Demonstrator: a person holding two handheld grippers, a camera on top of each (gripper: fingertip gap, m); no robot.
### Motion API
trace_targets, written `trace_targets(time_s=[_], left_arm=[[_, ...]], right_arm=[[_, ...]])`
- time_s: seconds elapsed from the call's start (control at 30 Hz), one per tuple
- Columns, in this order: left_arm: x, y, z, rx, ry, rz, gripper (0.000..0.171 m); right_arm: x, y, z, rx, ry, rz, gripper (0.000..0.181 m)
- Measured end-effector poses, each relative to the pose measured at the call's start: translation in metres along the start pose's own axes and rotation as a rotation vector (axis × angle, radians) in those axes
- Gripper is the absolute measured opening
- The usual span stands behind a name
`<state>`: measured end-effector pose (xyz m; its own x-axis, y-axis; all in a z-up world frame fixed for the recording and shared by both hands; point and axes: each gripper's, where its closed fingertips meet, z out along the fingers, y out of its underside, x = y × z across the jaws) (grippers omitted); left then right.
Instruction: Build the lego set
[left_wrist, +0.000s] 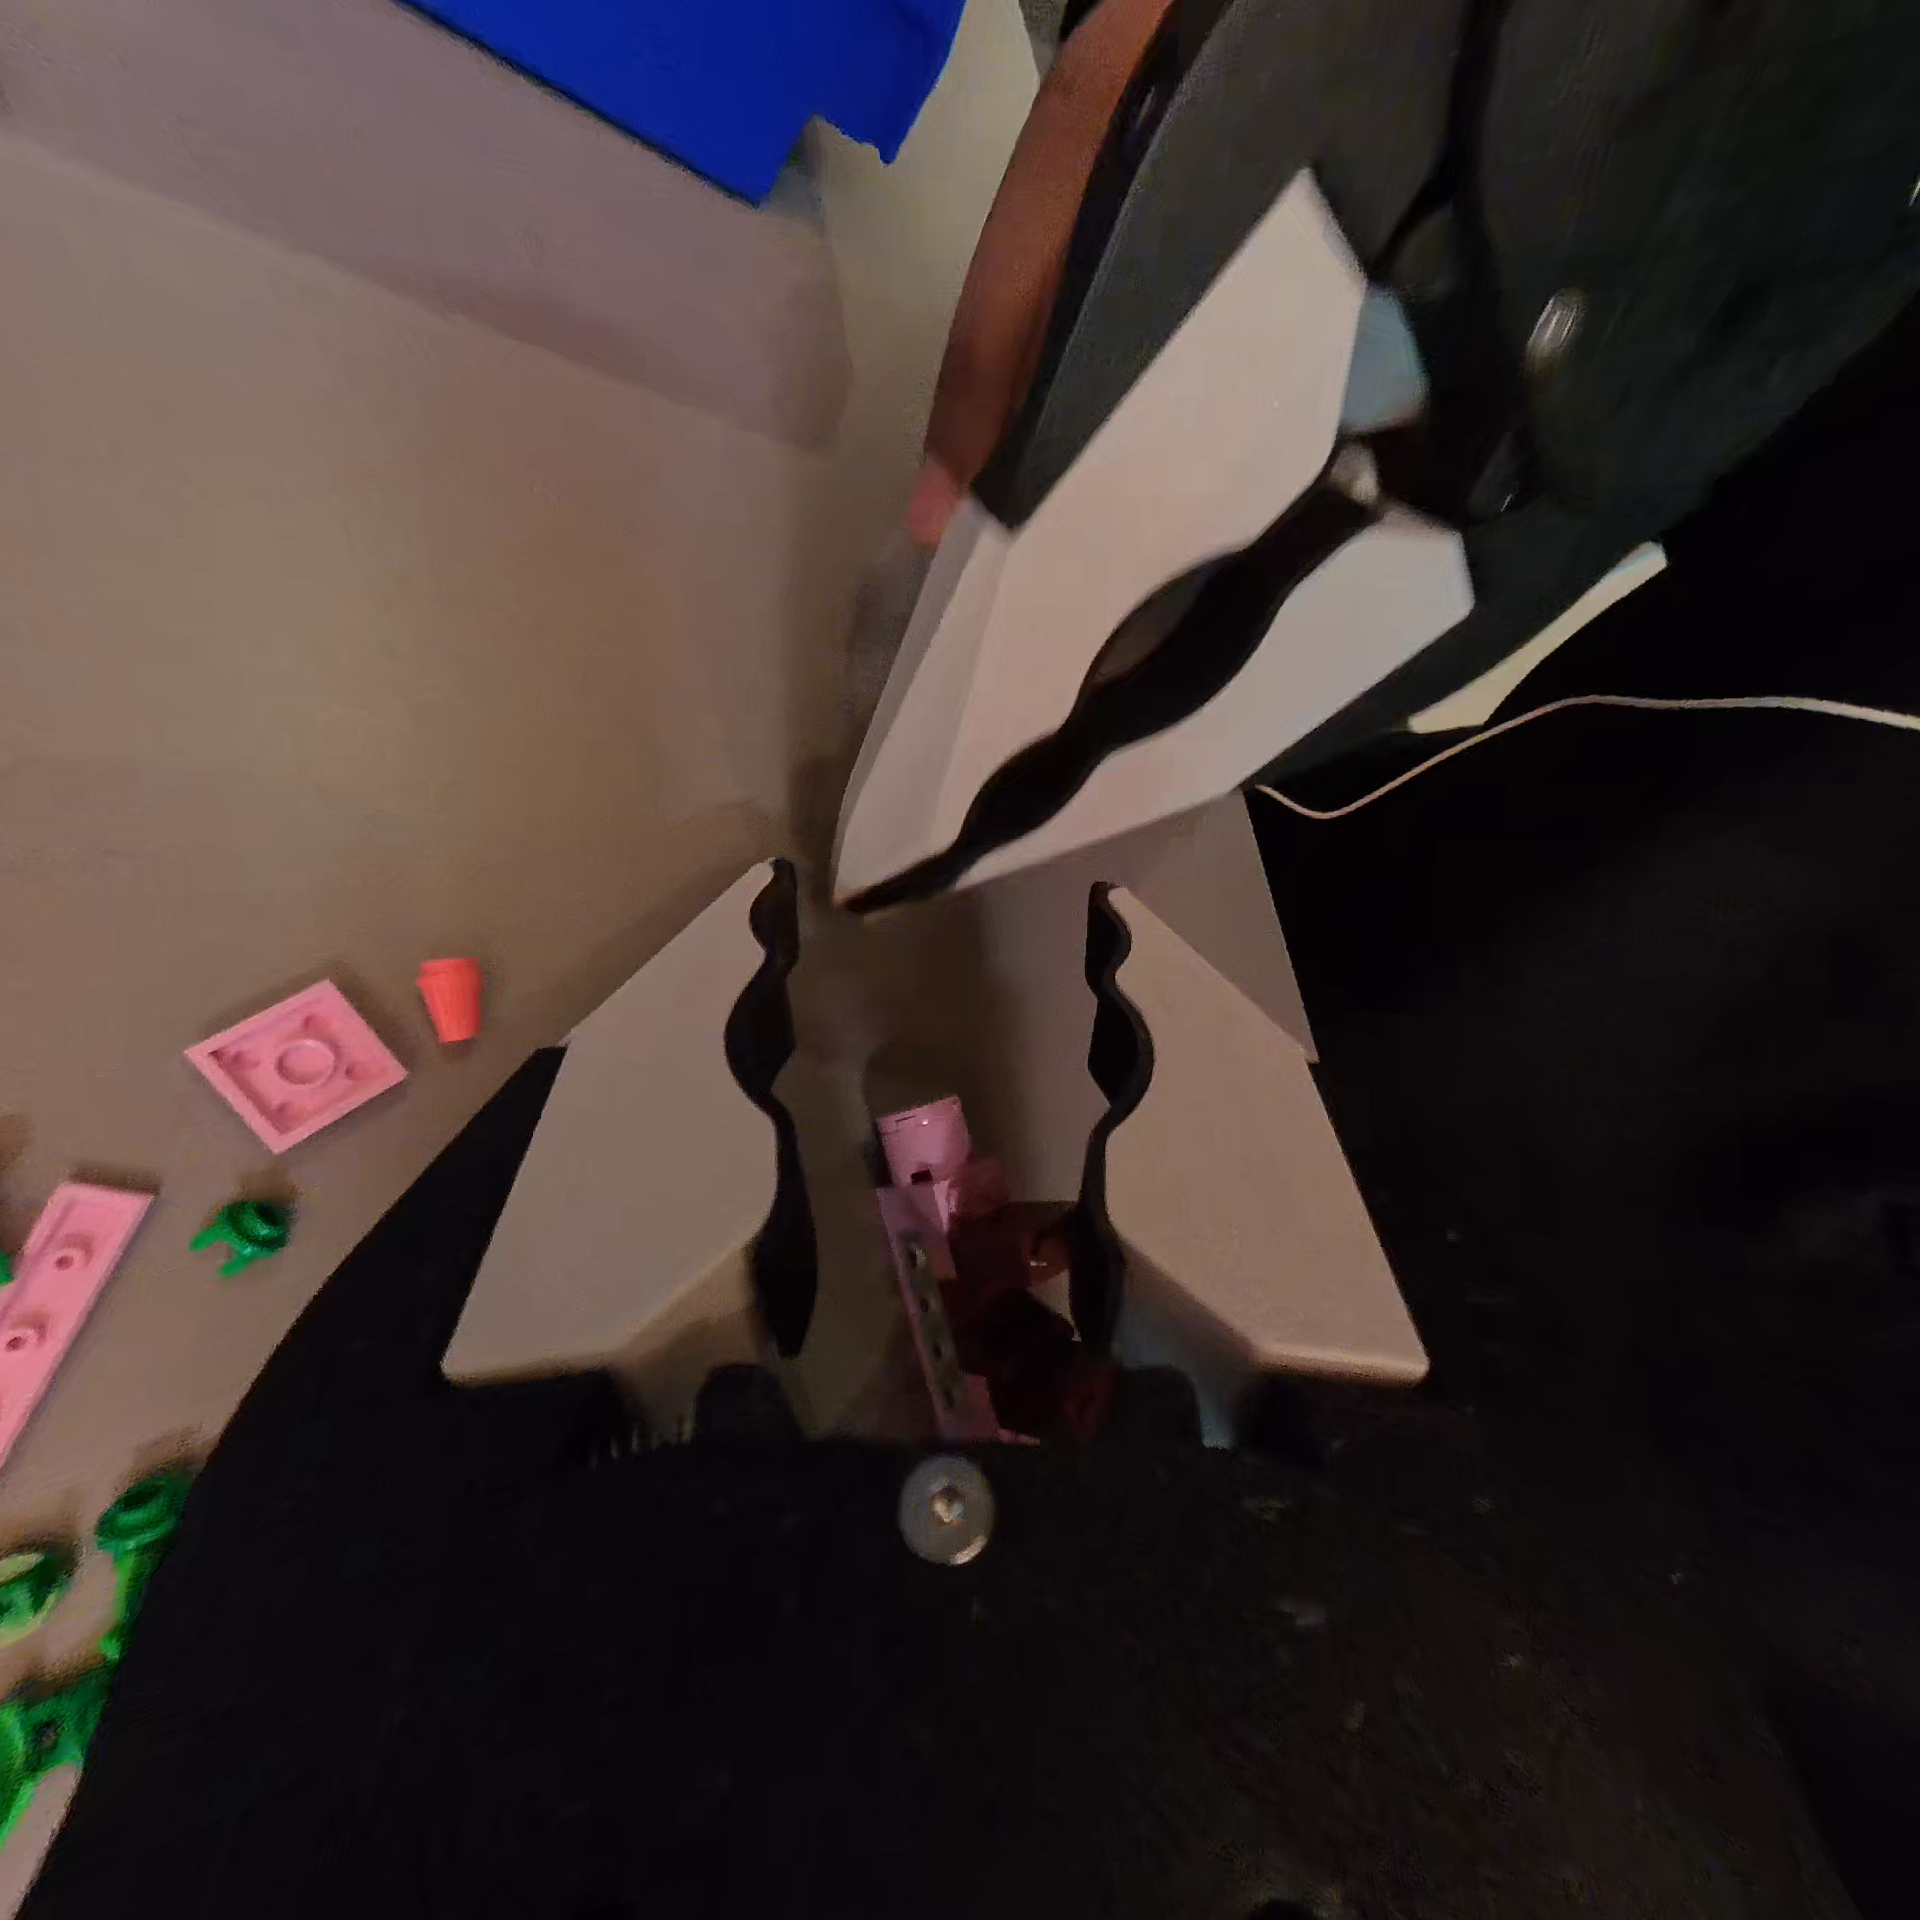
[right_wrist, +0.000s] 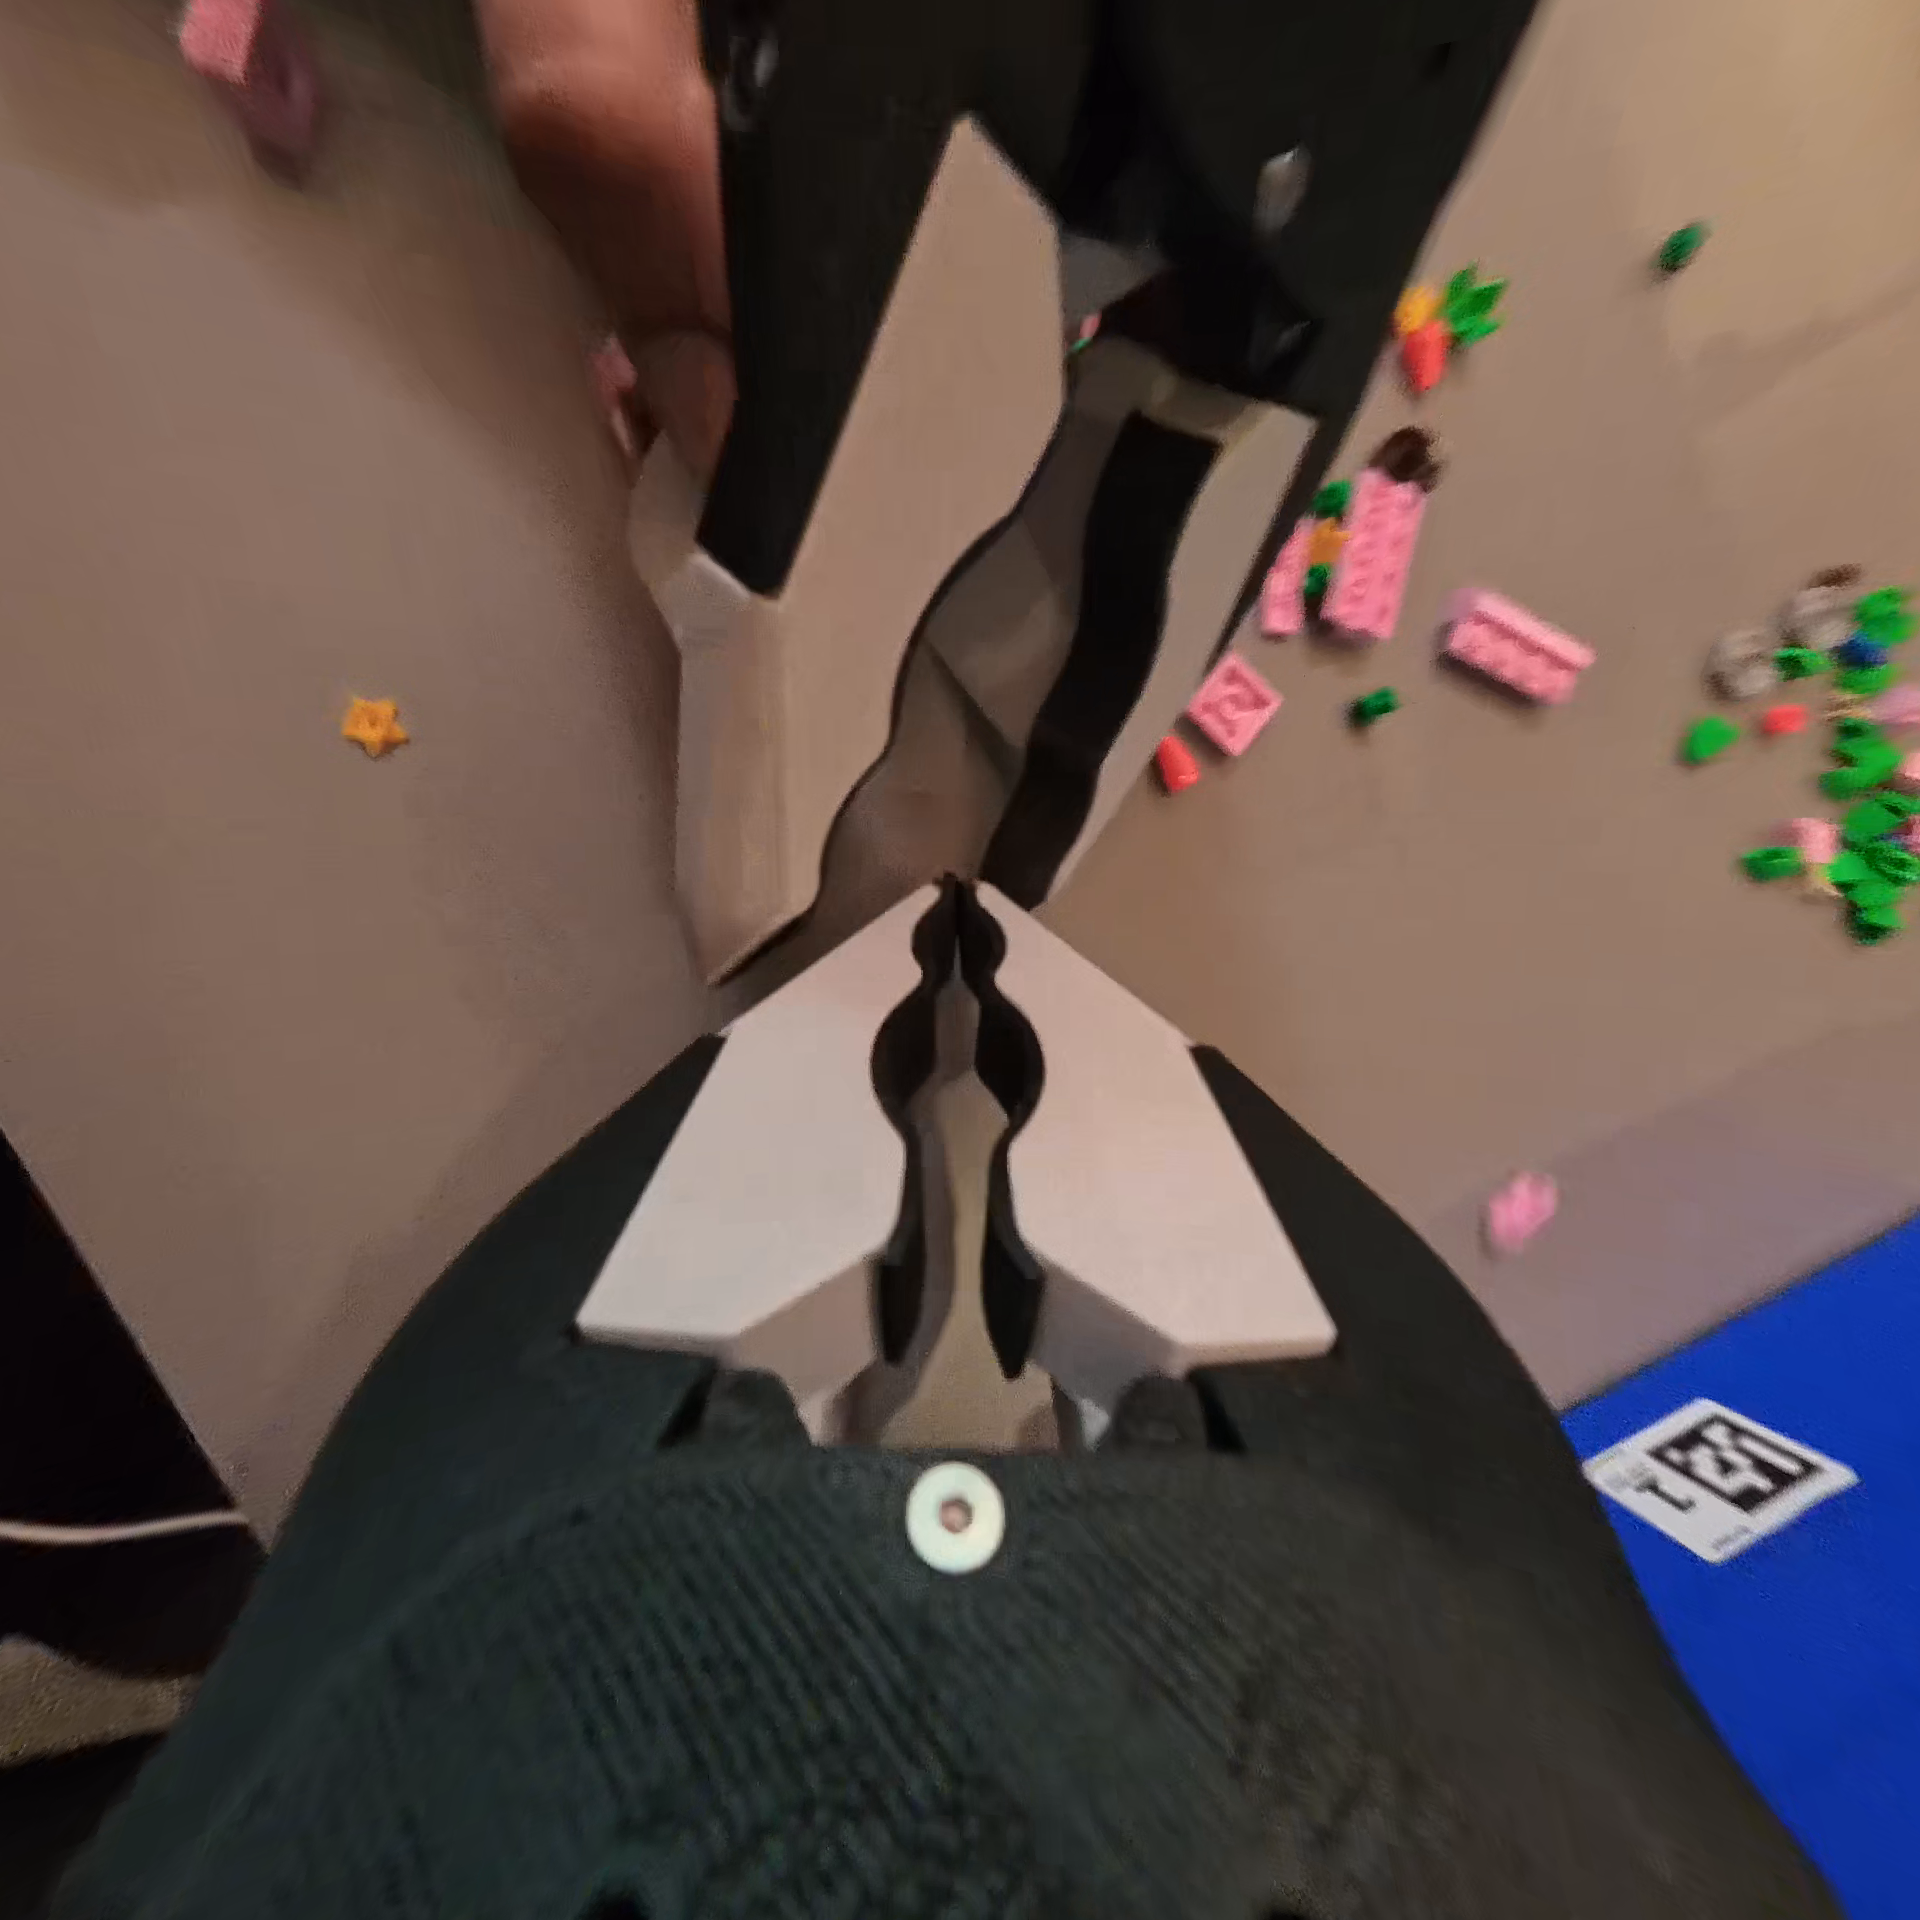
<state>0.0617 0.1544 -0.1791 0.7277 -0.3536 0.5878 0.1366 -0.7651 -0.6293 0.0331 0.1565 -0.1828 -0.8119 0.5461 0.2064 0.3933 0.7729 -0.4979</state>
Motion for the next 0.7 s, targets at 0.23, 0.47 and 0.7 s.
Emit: trace_targets(time_s=[0.23,0.47,0.7], left_arm=[[0.0,-0.004,-0.007,0.03,0.002,-0.01,0.054],[-0.003,-0.017,-0.032,0.117,-0.064,-0.016,0.053],[-0.009,-0.03,-0.058,0.251,-0.155,-0.017,0.047]], right_arm=[[0.046,-0.007,-0.066,0.249,0.108,0.265,0.0],[0.062,-0.009,-0.117,0.428,0.252,0.347,0.0],[0.052,0.004,-0.135,0.459,0.325,0.393,0.0]])
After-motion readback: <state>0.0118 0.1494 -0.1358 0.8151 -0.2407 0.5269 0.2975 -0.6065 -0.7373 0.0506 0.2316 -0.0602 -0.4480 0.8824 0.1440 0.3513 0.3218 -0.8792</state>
